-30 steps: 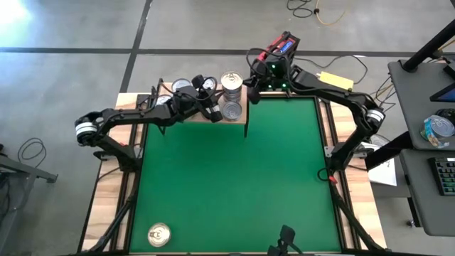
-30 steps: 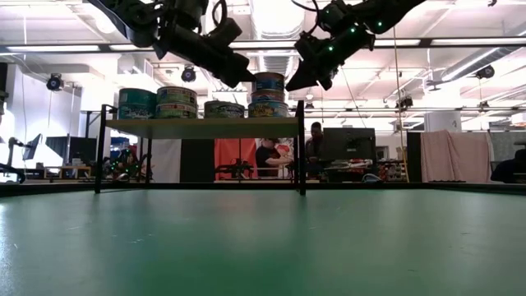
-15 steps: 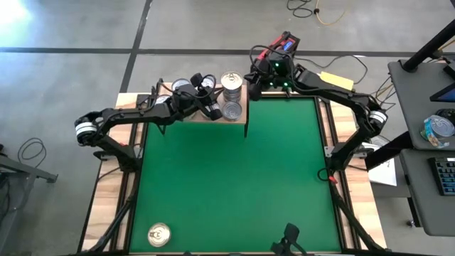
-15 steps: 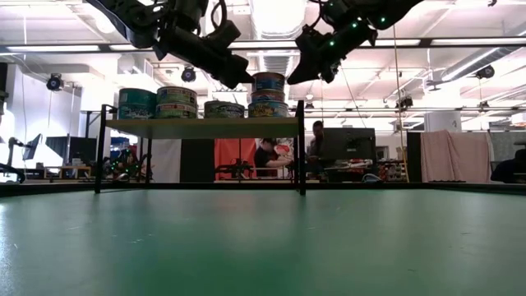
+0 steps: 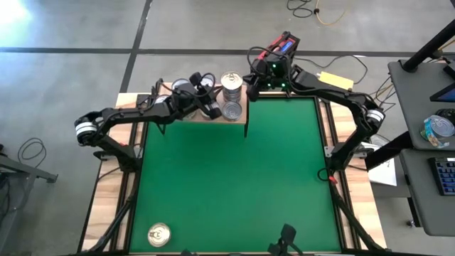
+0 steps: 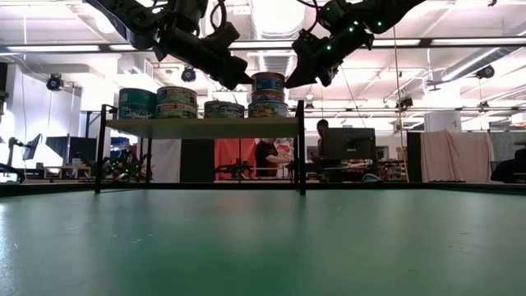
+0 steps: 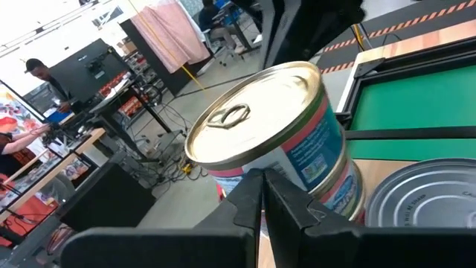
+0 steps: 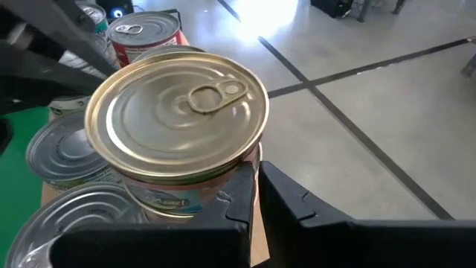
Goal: Stack canned seafood by type on shelf
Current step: Stack the center blue tuna can on top of the blue tuna can on the shelf
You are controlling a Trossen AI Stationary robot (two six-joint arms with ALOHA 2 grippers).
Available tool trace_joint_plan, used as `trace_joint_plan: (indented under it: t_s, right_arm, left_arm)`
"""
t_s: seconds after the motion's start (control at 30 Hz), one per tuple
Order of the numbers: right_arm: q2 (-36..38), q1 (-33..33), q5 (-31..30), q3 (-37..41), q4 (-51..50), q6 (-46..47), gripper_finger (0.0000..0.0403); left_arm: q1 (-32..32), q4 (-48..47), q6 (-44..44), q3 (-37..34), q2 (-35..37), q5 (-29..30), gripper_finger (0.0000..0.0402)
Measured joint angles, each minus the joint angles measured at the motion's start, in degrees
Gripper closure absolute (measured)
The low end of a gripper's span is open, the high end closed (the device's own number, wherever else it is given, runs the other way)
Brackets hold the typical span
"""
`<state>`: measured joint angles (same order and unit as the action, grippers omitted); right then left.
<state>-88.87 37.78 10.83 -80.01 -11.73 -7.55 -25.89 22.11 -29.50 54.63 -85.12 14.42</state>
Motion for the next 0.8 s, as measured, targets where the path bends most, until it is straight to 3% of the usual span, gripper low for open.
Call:
trace_joint_plan:
  t_s: [0.8]
  right_arm:
    - [0.9, -1.6, 0.1, 0.0, -2.0, -0.7, 0.039]
  left_arm:
    - [-0.9, 0.2, 0.0, 0.0, 0.0, 0.0, 0.0401]
